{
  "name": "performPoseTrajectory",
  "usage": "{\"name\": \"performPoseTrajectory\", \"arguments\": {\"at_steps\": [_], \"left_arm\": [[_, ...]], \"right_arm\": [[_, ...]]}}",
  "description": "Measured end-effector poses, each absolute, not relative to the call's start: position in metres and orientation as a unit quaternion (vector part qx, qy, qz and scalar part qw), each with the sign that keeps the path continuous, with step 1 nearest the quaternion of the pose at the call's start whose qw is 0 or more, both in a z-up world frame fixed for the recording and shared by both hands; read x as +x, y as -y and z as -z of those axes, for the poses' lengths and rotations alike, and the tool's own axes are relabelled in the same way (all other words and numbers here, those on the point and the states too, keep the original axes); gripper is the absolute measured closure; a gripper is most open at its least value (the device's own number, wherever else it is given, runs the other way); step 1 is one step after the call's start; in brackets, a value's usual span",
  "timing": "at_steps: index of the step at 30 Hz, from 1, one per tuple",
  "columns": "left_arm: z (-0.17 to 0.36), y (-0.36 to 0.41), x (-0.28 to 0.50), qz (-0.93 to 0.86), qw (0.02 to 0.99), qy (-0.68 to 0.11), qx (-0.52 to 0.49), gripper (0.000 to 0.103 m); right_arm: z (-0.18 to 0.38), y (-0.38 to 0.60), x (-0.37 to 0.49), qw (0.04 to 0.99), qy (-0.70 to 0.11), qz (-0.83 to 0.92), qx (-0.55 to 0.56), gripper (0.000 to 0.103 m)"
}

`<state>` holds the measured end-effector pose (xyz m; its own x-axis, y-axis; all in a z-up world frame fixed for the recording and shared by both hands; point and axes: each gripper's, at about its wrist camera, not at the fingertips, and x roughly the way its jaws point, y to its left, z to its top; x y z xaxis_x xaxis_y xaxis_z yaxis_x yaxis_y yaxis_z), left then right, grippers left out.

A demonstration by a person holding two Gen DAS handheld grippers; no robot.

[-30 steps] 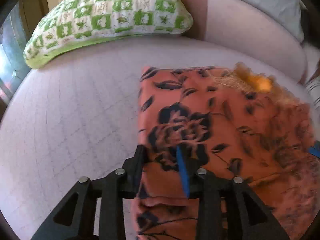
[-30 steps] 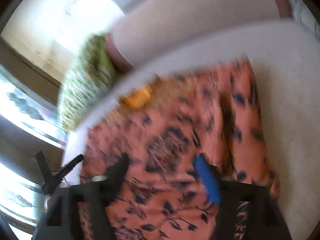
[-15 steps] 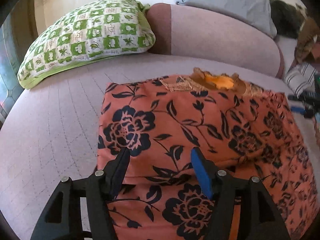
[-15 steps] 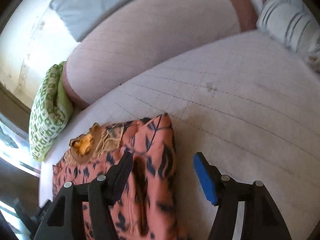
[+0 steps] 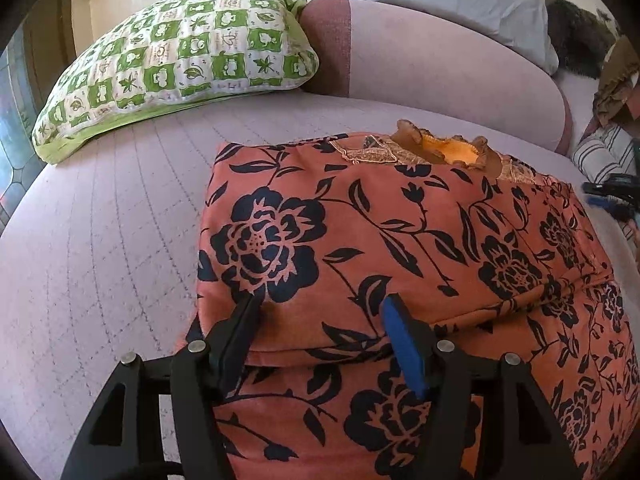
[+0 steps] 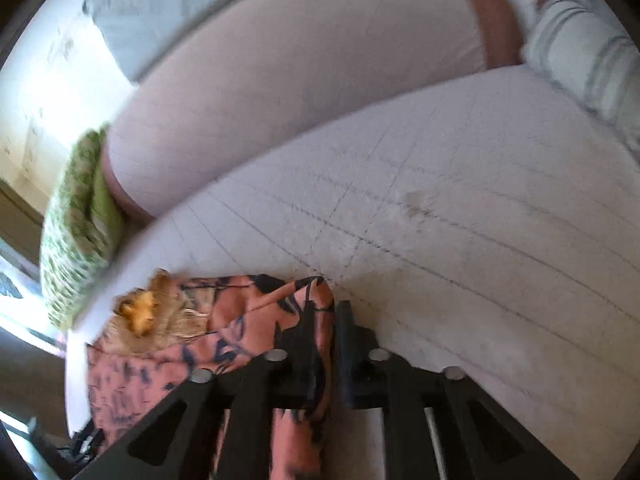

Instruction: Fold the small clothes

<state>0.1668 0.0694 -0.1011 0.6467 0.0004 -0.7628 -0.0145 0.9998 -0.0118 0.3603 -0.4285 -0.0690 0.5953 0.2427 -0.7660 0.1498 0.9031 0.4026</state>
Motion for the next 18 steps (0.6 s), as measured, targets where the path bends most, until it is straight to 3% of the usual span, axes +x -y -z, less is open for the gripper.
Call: {"name": "performPoseTrajectory", "arguments": {"at_steps": [1, 2, 7, 10, 11, 12, 15, 18], "left_arm": [[0.100, -0.070, 0.165, -0.005, 0.907, -0.421, -0.010, 0.038], [0.098, -0.070, 0.163, -0.004, 0.907, -0.420, -0.012, 0.038], [0.086, -0.070, 0.150, 0.002, 0.912, -0.410, -0.019, 0.038], [0.084, -0.070, 0.143, 0.001, 0.914, -0.407, -0.014, 0.037], [0.084, -0.072, 0.141, 0.000, 0.913, -0.407, -0.015, 0.037], [0.084, -0.074, 0.139, -0.001, 0.913, -0.407, -0.016, 0.037], [0.082, -0.088, 0.130, -0.009, 0.915, -0.403, -0.029, 0.037], [0.084, -0.111, 0.126, -0.022, 0.908, -0.412, -0.068, 0.037]], "right_arm": [[0.064, 0.433, 0.348, 0.868, -0.443, -0.020, 0.226, 0.025], [0.061, 0.434, 0.331, 0.868, -0.441, -0.013, 0.228, 0.016], [0.073, 0.405, 0.274, 0.855, -0.485, -0.077, 0.166, 0.020], [0.081, 0.384, 0.261, 0.854, -0.498, -0.093, 0.122, 0.035], [0.084, 0.382, 0.258, 0.849, -0.507, -0.094, 0.114, 0.065], [0.092, 0.379, 0.258, 0.838, -0.530, -0.087, 0.094, 0.077], [0.086, 0.377, 0.251, 0.851, -0.515, -0.076, 0.065, 0.086], [0.101, 0.403, 0.252, 0.842, -0.516, -0.064, 0.143, 0.086]]}}
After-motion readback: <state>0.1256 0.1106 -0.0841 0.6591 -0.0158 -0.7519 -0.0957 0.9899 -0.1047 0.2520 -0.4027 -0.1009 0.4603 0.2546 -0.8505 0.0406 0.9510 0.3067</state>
